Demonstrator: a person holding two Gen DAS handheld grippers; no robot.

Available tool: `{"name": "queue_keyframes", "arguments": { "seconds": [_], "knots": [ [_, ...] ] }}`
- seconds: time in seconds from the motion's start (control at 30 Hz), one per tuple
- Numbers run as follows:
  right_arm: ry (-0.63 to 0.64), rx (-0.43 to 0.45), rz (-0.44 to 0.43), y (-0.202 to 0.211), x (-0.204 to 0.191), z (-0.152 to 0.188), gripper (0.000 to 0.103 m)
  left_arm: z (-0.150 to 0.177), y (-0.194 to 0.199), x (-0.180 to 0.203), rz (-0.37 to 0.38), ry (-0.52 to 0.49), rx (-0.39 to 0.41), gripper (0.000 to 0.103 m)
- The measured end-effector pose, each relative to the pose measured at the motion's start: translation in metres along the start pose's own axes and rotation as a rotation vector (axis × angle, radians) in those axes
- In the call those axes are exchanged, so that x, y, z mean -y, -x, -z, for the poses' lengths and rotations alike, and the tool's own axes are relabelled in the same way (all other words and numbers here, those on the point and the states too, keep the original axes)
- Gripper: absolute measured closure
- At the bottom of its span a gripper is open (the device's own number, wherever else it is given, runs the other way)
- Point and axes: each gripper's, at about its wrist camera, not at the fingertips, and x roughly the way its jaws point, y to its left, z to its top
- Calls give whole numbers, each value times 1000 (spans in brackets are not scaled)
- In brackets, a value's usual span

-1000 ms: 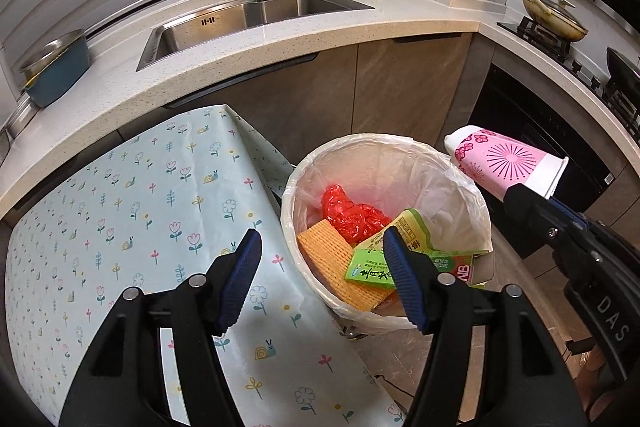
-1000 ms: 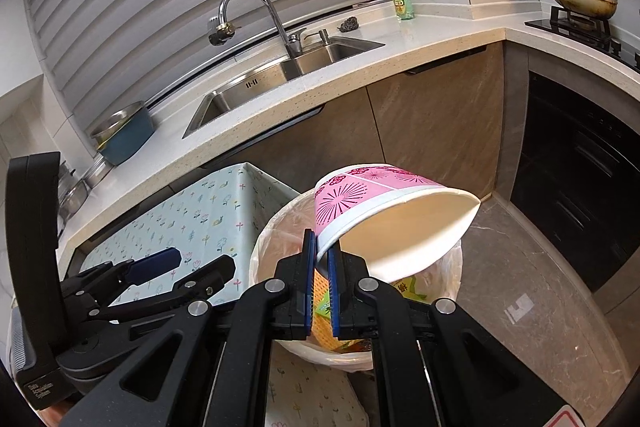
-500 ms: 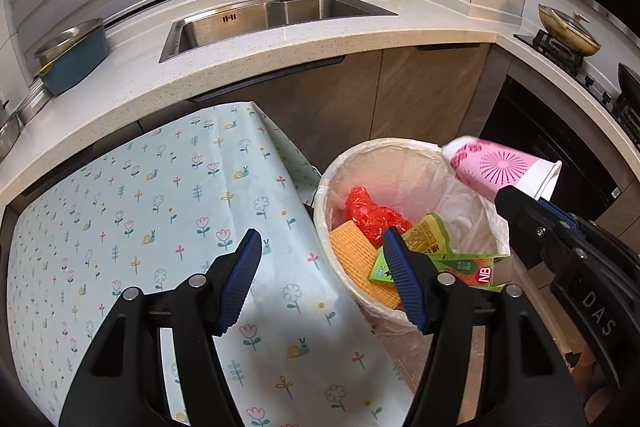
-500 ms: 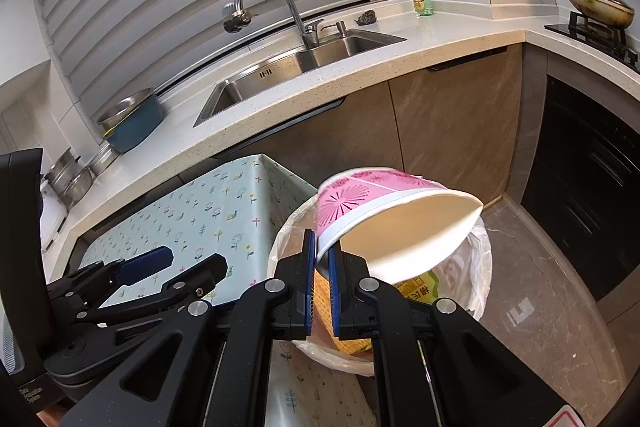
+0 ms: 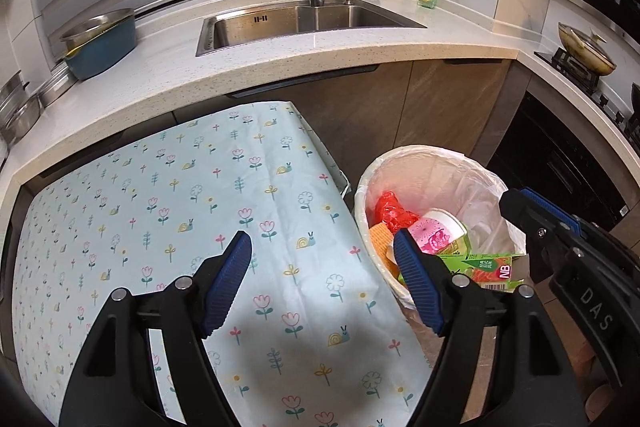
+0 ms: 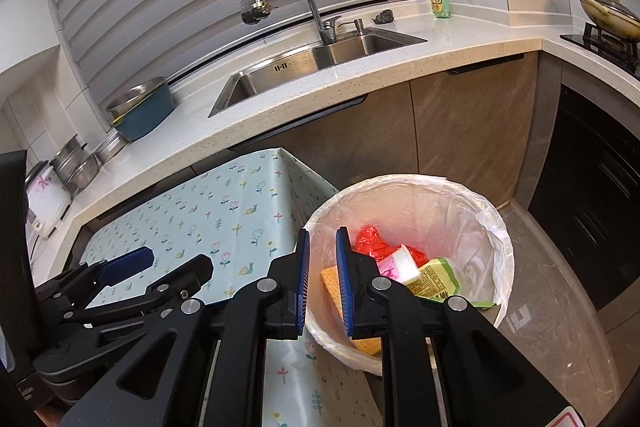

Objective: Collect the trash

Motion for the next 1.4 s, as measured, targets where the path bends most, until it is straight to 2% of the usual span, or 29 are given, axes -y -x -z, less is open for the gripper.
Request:
{"name": "queue_keyframes", "arguments": {
  "seconds": [0.1, 0.33, 0.7, 0.87, 1.13, 1.37, 1.4],
  "knots": [
    [9, 2, -1, 6, -5, 3, 76, 3, 5, -4, -3, 9, 4, 31],
    [34, 1, 4, 21, -10, 9, 74, 12, 18, -7, -13, 21, 10, 31],
    [118, 10, 42, 49, -22, 24, 51, 28, 44, -10, -36, 29, 42, 19],
    [148, 7, 58, 59, -25, 33, 46, 37, 51, -12, -47, 36, 39, 19],
    [166, 16, 77, 74, -27, 45, 21, 53, 64, -16, -78, 50, 47, 13],
    [171, 1, 94, 81, -23, 54, 15, 63, 71, -17, -96, 56, 42, 12],
    [174, 1, 97, 82, -23, 55, 8, 65, 71, -17, -98, 55, 42, 12]
  ]
}}
